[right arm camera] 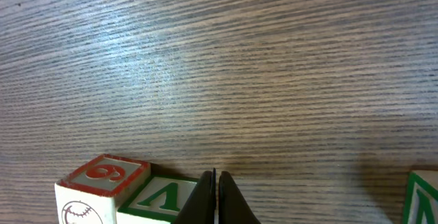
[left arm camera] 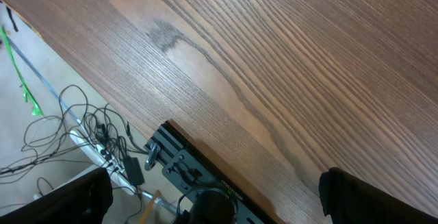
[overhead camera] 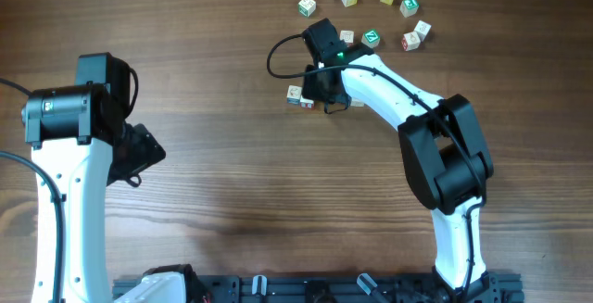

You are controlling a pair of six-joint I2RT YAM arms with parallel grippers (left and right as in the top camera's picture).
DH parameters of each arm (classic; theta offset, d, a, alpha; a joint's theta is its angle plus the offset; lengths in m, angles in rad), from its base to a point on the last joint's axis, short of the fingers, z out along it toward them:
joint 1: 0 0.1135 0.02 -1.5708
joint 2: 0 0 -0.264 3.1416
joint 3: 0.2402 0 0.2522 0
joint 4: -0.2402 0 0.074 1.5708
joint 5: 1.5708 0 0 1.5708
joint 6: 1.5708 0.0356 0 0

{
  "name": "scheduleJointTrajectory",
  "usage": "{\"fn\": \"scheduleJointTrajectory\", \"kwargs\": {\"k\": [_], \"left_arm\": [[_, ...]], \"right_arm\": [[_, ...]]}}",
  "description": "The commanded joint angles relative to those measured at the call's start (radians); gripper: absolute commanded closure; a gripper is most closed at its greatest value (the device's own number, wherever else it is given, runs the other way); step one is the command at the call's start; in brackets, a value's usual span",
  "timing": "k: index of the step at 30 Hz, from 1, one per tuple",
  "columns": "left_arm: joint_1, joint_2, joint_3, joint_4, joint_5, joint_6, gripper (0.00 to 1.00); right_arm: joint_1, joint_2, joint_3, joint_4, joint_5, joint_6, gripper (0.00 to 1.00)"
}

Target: Form a horizontal line

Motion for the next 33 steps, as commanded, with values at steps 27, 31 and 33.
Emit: {"fn": "scheduleJointTrajectory", "kwargs": {"k": [27, 31, 33], "left_arm": [[0.005, -0.016, -0.005, 0.000, -0.013, -0.003, 0.00], [0.005, -0.016, -0.005, 0.000, -0.013, -0.003, 0.00], [0.005, -0.016, -0.005, 0.000, -0.013, -0.003, 0.00]], "right_arm": [[-0.017, -0.002, 0.083, 0.049, 0.198, 0.000, 0.96], [-0.010, -0.001, 0.088, 0.189, 0.056, -0.134, 0.95], [-0.006, 0.001, 0.088, 0.227, -0.005, -0.150, 0.96]]}}
